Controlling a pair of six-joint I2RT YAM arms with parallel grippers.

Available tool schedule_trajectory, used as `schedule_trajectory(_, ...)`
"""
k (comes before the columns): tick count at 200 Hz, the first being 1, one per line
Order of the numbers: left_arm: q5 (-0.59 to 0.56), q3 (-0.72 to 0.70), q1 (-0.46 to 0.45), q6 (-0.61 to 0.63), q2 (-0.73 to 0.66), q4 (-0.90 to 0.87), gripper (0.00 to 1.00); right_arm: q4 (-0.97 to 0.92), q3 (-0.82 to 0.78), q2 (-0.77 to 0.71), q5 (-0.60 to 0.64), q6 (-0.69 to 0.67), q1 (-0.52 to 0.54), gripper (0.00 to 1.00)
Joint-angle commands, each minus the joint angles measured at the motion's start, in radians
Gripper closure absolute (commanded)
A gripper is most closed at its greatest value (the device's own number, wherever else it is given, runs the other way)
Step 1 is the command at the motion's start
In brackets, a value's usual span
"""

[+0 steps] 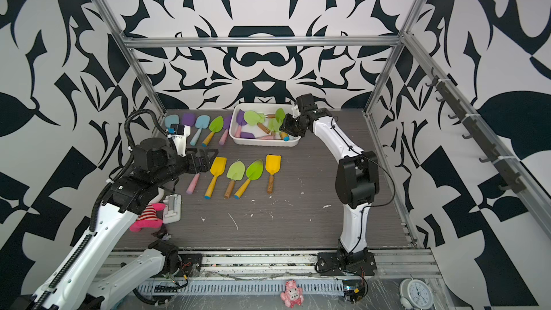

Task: Take the shovel out of the storage box
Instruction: Pick up the shovel from the storage box.

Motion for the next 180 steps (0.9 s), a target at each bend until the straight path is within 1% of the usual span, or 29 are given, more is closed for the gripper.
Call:
schedule_trajectory(1,0.022,0.017,-0.003,0.030,0.015,0.033,0.01,0.055,-0.065,-0.111,0.032,0.013,0.007,1.00)
schedule_trajectory(41,0.063,0.030,-0.003,0.052,0.053,0.050,0.01,0.080,-0.240,-0.257,0.082,0.022,0.016,1.00)
schedule_trajectory(91,0.072,0.041,-0.011,0.073,0.091,0.068,0.00,0.094,-0.425,-0.412,0.132,0.036,0.022,1.00)
schedule_trajectory(121,0.070,0.045,-0.027,0.077,0.111,0.080,0.00,0.093,-0.487,-0.474,0.152,0.043,0.026,1.00)
schedule_trajectory(180,0.031,0.072,-0.089,0.096,0.156,0.087,0.01,0.086,-0.563,-0.543,0.172,0.053,0.035,1.00)
